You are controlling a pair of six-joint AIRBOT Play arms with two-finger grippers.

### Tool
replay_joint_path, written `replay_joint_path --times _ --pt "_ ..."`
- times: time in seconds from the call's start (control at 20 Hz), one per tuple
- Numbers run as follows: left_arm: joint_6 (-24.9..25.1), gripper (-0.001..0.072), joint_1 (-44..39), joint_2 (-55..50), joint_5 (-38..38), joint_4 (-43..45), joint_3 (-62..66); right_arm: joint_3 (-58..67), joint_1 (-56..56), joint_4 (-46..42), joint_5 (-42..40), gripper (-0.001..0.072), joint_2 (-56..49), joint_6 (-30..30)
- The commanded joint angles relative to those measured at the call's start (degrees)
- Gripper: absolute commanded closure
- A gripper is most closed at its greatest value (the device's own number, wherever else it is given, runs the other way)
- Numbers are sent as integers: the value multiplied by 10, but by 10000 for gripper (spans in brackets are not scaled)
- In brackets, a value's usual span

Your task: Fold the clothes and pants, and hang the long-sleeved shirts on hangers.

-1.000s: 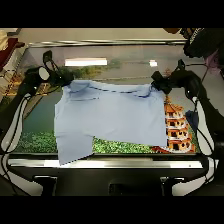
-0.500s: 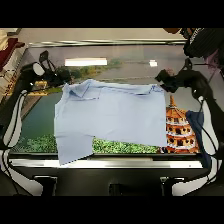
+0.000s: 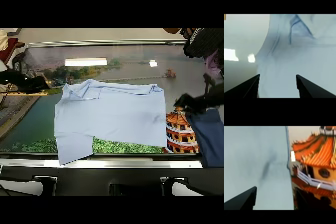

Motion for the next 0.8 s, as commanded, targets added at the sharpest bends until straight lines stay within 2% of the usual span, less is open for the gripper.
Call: replay_joint_path --times 0.0,0.2,0.35,0.6,0.75 --pt "36 173 75 94 -2 -65 -136 -158 -21 -18 -30 166 76 -40" --pt "42 172 168 175 19 -118 -285 -226 -21 -16 -41 165 79 -47" --pt "56 173 210 196 21 -141 -349 -255 -21 -7 -40 156 78 -61" --pt "94 172 214 197 23 -163 -388 -294 -21 10 -28 144 57 -87" --pt "96 172 214 196 23 -168 -390 -294 -21 9 -14 146 46 -94"
